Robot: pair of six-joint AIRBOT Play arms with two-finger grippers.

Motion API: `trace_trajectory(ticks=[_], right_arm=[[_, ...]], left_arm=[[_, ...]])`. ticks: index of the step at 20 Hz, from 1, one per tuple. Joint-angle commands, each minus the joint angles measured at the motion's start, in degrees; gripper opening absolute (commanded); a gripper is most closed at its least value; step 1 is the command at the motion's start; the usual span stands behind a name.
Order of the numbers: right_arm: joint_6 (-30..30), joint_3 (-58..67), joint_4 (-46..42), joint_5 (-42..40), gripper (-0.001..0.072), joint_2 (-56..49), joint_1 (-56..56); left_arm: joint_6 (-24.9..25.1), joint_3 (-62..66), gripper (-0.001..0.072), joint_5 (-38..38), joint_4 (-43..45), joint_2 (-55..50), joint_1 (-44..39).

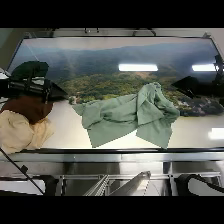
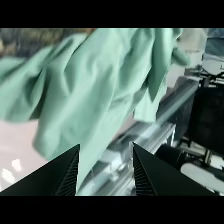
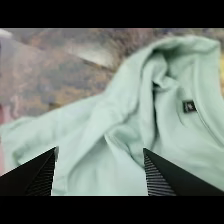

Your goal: Fold the shirts.

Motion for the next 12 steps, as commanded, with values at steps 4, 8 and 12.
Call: trace_trajectory(ticks=[4,8,12], right_arm=[[1.2,-10.4,-5.7,-2.0,0.0603,-1.5,6.2],[1.3,-10.9,-5.4,-9.9,0.0603,-5.9,16.8],[1.3,-10.8,-1.4,-17.1,0.0603,-9.1,23.5]], left_arm=[[-2.6,-23.8,0.0344,7.2,10.2,8.7,-8.8],[-3.7,-34.1,0.0344,18.8,10.2,12.0,-17.5],[-3.7,-32.2,0.0344,25.8,7.8,6.9,-24.6]])
